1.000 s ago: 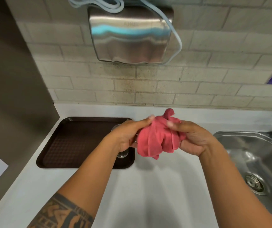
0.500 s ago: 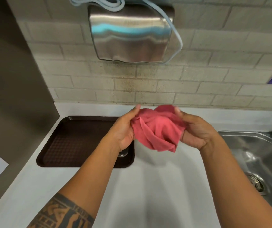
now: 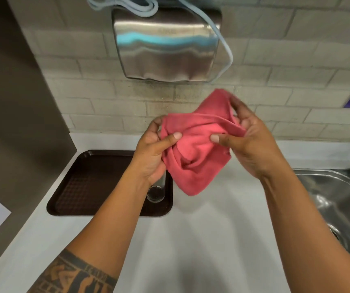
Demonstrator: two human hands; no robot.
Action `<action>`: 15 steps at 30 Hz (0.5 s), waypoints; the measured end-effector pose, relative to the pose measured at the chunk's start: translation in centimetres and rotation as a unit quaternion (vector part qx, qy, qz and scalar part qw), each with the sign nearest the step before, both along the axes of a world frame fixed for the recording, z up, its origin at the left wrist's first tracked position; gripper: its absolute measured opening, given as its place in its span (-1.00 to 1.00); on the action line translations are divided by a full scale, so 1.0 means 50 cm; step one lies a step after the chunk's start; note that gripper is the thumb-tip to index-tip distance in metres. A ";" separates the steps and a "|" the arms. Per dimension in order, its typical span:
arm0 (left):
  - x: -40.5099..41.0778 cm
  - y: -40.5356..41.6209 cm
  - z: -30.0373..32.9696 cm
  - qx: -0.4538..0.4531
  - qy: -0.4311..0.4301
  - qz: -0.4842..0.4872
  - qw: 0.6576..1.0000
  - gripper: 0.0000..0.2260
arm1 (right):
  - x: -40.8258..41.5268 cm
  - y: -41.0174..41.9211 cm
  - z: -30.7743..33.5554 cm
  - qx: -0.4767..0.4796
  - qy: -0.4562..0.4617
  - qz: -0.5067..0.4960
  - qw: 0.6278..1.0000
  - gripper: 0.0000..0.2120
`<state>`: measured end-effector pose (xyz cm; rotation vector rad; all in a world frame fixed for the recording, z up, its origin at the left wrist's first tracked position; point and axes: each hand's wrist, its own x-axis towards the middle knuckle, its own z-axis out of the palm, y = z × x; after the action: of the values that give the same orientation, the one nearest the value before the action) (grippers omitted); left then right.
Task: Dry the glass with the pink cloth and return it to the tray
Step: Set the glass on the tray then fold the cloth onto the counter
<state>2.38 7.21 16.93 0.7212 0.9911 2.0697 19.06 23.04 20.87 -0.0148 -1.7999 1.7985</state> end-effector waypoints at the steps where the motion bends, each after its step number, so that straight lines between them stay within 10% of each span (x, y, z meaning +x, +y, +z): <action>1: -0.003 0.000 0.008 0.030 0.016 -0.013 0.999 -0.60 | 0.002 0.002 0.007 0.038 0.018 0.006 0.999 -0.11; 8: -0.019 0.017 0.020 -0.049 0.024 0.025 0.998 -0.64 | -0.006 -0.007 -0.011 0.061 -0.029 -0.148 0.987 -0.55; 15: -0.033 0.014 0.000 -0.265 0.139 -0.050 0.953 -0.83 | 0.011 0.017 -0.045 0.012 -0.143 -0.032 0.989 -0.37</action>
<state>0.75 7.89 16.95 0.7625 1.5530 1.5310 19.61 23.87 18.64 -0.3337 -1.9908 1.8018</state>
